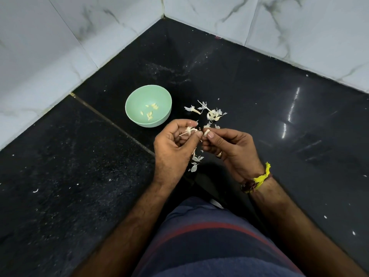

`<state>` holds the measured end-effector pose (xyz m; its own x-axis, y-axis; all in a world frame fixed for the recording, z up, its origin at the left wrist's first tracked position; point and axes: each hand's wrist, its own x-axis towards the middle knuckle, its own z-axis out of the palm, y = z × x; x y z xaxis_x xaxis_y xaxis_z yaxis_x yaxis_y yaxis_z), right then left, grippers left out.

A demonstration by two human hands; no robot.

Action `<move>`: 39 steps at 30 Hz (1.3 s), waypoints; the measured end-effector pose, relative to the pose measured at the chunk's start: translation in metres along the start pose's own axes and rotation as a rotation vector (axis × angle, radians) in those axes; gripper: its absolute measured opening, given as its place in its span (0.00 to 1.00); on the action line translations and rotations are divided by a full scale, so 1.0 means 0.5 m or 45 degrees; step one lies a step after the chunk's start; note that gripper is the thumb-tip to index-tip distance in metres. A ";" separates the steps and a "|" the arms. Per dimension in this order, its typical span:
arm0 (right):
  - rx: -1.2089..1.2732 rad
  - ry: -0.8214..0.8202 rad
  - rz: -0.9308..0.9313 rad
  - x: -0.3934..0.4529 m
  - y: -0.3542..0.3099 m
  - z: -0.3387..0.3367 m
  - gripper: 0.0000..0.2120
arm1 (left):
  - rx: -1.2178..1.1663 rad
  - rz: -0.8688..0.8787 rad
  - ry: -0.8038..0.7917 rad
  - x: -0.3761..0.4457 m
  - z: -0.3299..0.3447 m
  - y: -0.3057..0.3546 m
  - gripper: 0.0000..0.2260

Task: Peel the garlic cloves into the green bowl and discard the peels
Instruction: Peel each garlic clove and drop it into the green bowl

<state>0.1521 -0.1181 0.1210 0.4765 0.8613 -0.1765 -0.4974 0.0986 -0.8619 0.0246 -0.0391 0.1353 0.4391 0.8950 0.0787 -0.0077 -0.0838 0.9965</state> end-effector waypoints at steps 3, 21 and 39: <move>-0.069 0.039 -0.040 -0.002 -0.002 0.004 0.11 | 0.042 -0.004 -0.068 -0.002 0.000 -0.004 0.07; -0.415 0.037 -0.236 -0.017 -0.010 0.017 0.03 | 0.426 0.145 -0.005 0.003 0.000 -0.013 0.06; -0.368 0.019 -0.178 -0.008 -0.011 0.013 0.10 | 0.201 -0.104 -0.060 0.008 0.005 -0.001 0.02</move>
<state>0.1484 -0.1191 0.1295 0.5372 0.8418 -0.0522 -0.2012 0.0678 -0.9772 0.0287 -0.0369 0.1350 0.4739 0.8805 -0.0078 0.1692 -0.0824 0.9821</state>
